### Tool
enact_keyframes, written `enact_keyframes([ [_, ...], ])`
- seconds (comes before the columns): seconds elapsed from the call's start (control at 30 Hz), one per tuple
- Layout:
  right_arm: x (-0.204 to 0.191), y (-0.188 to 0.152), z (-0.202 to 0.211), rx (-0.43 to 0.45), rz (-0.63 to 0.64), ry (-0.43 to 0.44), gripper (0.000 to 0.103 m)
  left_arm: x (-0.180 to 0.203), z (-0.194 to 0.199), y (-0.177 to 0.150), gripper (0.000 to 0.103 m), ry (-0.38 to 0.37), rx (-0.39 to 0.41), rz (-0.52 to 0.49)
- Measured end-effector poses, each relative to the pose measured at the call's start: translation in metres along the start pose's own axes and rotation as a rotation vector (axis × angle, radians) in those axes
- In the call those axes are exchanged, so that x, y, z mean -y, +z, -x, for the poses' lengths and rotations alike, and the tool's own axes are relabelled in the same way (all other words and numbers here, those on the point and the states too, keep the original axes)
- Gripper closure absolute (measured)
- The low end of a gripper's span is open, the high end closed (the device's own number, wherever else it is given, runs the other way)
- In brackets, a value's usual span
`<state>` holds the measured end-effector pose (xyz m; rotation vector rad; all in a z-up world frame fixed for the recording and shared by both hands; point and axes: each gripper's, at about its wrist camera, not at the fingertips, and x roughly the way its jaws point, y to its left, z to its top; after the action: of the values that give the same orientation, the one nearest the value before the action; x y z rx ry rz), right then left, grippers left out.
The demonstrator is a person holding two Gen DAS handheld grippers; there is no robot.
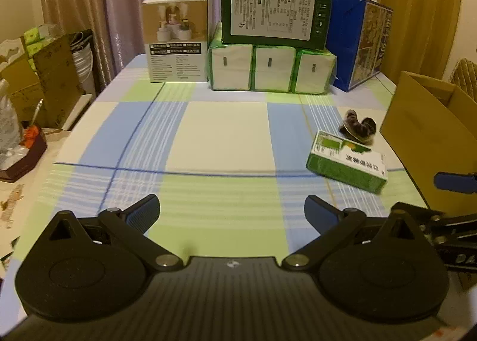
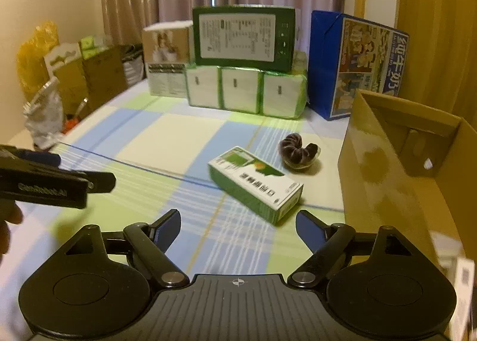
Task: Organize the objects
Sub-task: 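Move both tools back toward the green medicine box and dark scrunchie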
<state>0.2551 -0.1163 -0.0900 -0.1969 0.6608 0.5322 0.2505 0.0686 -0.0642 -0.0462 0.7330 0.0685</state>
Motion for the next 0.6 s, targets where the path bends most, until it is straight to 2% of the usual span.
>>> enact_keyframes([
  [0.4,0.019,0.016,-0.088,-0.039,0.081,-0.076,0.021,0.005,-0.064,0.018,0.004,-0.064,0.012,0.017],
  [0.6,0.028,0.019,-0.108,-0.077,0.063,-0.043,0.021,-0.005,-0.077,0.016,0.007,-0.087,-0.012,0.067],
])
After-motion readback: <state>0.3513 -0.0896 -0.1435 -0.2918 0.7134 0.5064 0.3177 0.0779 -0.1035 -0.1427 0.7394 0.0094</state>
